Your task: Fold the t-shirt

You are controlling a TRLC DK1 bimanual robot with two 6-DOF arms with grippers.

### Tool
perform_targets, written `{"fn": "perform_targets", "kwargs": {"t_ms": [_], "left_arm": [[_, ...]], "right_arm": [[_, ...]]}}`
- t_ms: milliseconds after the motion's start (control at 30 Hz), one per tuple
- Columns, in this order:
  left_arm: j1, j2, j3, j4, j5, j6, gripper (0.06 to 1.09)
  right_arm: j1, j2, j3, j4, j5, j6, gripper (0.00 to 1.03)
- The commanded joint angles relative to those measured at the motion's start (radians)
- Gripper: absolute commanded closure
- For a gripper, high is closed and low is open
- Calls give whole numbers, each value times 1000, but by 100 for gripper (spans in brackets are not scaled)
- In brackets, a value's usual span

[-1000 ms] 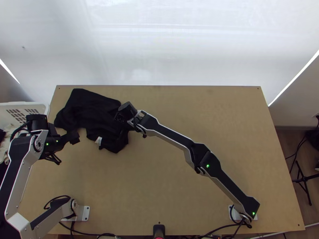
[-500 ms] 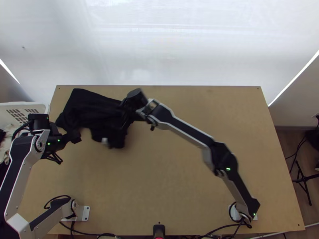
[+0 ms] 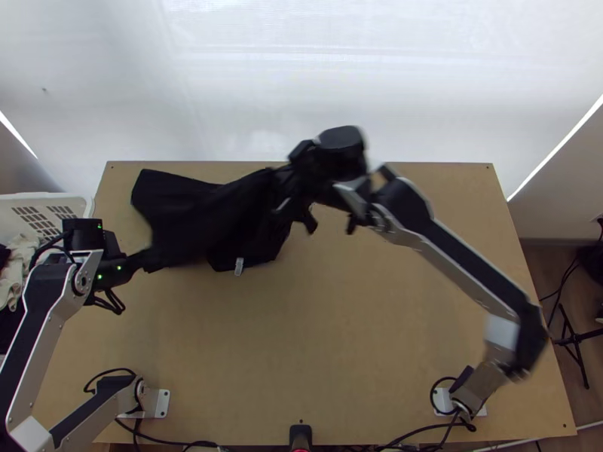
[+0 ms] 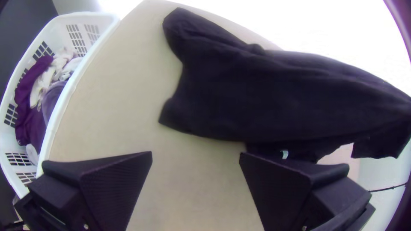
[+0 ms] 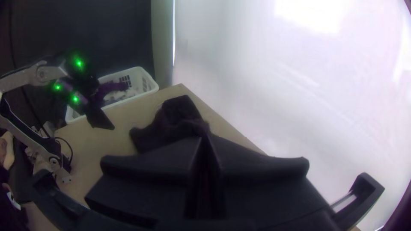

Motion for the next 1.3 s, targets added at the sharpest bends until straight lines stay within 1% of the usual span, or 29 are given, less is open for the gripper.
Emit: {"fn": "perform_targets", "kwargs": {"t_ms": [0, 100, 167, 267, 367, 567, 667, 733, 833, 900, 1167, 1267], "left_arm": [[-34, -40, -40, 6, 1, 13, 10], [-43, -54, -66, 20, 4, 9, 10], [-50, -59, -74, 23, 13, 2, 10], [-50, -60, -80, 29, 27, -13, 10], [-60, -62, -78, 34, 33, -34, 10], [-215, -31, -104, 75, 33, -19, 10], [-332, 4, -103, 68, 33, 35, 10], [-375, 18, -92, 72, 34, 45, 10], [-393, 27, -97, 138, 83, 30, 10], [-416, 41, -111, 217, 109, 24, 10], [-493, 196, -92, 378, 109, 22, 10], [-501, 242, -83, 448, 109, -11, 10]], "right_arm": [[-66, -228, -66, -34, 44, -8, 100], [-124, -296, -63, -75, 44, -41, 100], [-184, -330, -77, -95, 44, -58, 100], [-256, -382, -137, -108, 44, -81, 100], [-299, -423, -201, -118, 42, -84, 100], [-309, -468, -301, -121, 42, -89, 100], [-312, -466, -320, -120, 42, -94, 100], [-313, -460, -330, -115, 44, -94, 100], [-319, -449, -346, -111, 44, -94, 100], [-319, -441, -352, -111, 44, -97, 100], [-324, -420, -370, -118, 50, -115, 100], [-324, -420, -387, -118, 58, -115, 100]]}}
